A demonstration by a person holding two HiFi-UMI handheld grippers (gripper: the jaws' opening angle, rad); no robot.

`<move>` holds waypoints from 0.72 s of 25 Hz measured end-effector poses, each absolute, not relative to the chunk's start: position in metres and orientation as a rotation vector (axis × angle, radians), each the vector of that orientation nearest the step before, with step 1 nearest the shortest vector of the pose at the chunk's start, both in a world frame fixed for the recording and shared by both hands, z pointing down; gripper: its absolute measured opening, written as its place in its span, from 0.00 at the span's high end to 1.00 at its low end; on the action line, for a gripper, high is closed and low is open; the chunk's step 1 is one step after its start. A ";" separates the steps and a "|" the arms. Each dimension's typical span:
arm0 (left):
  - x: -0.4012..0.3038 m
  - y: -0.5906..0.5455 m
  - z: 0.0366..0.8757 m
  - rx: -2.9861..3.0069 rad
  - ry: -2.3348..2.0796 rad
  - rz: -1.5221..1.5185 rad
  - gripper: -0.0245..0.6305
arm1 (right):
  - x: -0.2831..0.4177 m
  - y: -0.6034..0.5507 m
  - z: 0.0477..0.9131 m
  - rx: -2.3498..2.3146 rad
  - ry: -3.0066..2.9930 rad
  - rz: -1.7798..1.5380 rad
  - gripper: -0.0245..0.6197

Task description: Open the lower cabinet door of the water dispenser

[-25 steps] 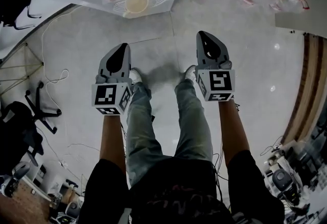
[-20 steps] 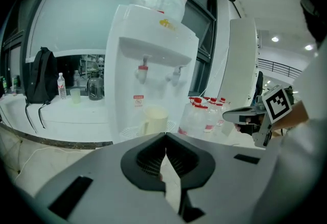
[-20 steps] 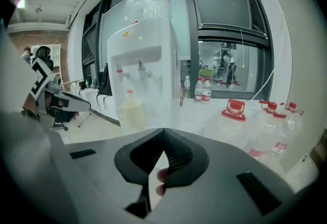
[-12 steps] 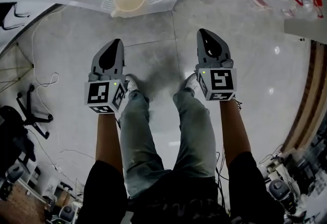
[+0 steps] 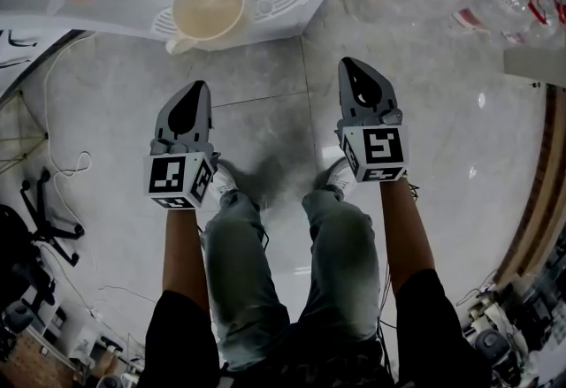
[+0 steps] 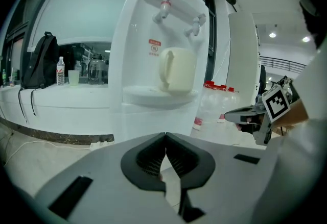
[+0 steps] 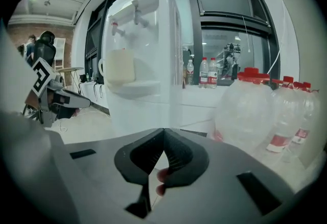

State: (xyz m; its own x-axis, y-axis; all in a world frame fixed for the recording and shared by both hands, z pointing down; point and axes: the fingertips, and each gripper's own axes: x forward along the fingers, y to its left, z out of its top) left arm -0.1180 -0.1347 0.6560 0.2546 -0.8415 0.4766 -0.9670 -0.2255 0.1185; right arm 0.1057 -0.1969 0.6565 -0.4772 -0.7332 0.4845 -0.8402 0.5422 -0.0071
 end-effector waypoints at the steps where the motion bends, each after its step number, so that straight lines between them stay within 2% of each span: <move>1: -0.119 -0.136 0.666 2.149 -1.652 0.446 0.95 | 0.105 -0.199 0.666 1.282 -2.359 0.339 0.94; 10: -0.132 -0.153 0.739 2.160 -1.655 0.437 0.95 | 0.099 -0.223 0.746 1.260 -2.392 0.306 0.94; 18: -0.147 -0.176 0.770 2.194 -1.670 0.414 0.95 | 0.085 -0.254 0.767 1.272 -2.446 0.278 0.94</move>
State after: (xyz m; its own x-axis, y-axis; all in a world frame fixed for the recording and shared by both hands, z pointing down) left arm -0.1471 -0.1764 0.7695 0.2619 -0.8619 0.4341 -0.9649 -0.2428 0.1000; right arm 0.0848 -0.2543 0.7668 -0.5250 -0.7468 0.4083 -0.8194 0.5732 -0.0053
